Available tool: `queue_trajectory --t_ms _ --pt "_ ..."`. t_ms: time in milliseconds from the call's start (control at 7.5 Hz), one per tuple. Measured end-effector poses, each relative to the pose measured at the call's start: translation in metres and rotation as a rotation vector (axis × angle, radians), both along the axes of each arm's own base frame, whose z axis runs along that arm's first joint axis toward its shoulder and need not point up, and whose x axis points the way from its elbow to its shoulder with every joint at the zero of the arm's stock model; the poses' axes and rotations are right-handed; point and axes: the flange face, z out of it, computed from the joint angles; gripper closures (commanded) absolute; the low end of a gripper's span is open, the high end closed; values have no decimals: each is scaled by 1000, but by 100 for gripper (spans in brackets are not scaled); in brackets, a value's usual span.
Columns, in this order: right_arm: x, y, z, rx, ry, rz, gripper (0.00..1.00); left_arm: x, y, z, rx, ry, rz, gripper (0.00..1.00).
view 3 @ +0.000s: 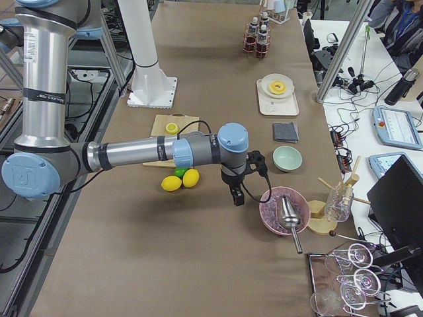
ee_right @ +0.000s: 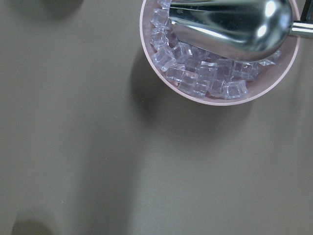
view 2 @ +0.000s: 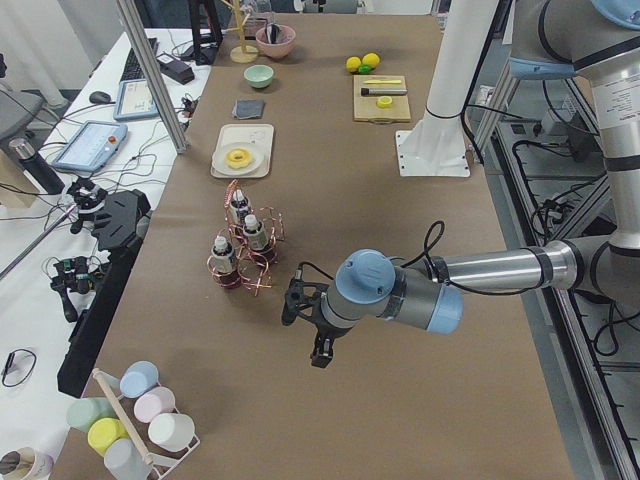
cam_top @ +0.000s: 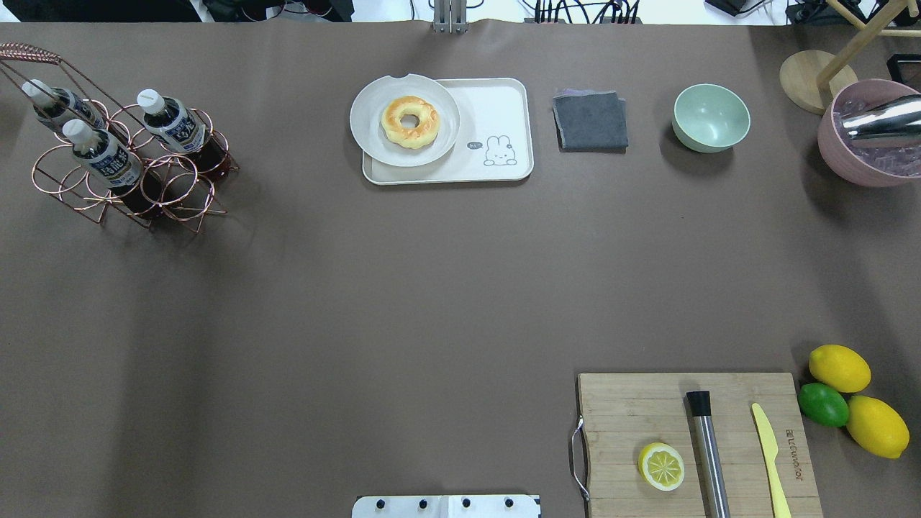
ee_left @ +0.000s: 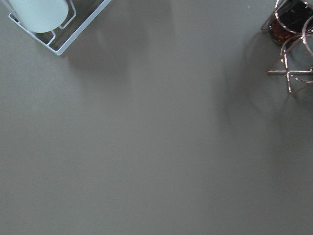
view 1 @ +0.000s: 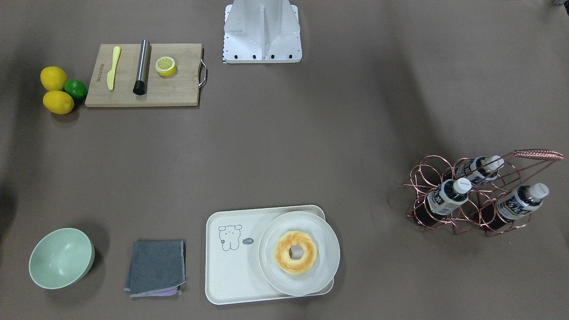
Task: Place tea on tray
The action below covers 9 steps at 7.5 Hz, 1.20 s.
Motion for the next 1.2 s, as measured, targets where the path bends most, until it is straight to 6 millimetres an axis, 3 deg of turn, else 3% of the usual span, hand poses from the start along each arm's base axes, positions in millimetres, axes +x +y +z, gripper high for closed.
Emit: queue_trajectory --t_ms 533,800,1200 --pt "-1 3 5 -15 -3 0 0 31 -16 -97 41 91 -56 3" --pt "-2 4 8 -28 -11 -1 0 79 -39 -132 94 92 -48 3" --pt "-5 6 9 -34 -31 -6 0 147 -66 -167 163 29 -43 5"
